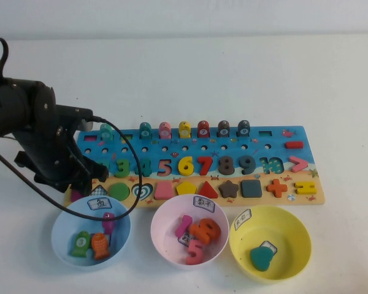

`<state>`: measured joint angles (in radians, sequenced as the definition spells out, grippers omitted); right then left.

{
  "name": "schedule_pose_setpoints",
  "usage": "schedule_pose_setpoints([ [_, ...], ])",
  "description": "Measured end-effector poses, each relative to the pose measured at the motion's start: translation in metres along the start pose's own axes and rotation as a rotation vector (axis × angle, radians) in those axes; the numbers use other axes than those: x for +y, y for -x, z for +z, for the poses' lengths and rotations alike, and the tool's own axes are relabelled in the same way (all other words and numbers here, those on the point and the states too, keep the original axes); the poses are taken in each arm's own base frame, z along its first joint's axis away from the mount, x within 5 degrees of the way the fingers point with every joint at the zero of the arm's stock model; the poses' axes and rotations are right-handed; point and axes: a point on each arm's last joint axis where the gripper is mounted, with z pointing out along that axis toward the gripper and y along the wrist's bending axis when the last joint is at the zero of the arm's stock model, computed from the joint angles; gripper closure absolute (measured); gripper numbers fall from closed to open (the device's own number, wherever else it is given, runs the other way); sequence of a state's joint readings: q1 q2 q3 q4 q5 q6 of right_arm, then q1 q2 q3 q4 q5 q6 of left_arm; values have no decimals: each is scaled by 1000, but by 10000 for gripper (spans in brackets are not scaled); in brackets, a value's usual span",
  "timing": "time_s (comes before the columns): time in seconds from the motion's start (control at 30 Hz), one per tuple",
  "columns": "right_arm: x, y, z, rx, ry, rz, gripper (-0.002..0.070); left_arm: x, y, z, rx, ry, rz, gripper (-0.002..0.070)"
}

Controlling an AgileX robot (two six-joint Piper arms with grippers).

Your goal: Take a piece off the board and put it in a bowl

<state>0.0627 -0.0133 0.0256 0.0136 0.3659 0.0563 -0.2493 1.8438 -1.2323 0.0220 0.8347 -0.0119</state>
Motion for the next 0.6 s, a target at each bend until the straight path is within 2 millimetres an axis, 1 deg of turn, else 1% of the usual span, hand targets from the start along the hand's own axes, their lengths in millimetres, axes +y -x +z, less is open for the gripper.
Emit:
schedule_pose_setpoints([
  [0.37,0,0,0,0,0,0,694,0,0,0,0,0,-35,350],
  [0.6,0,0,0,0,0,0,694,-15,0,0,-7,-2,-7,350],
])
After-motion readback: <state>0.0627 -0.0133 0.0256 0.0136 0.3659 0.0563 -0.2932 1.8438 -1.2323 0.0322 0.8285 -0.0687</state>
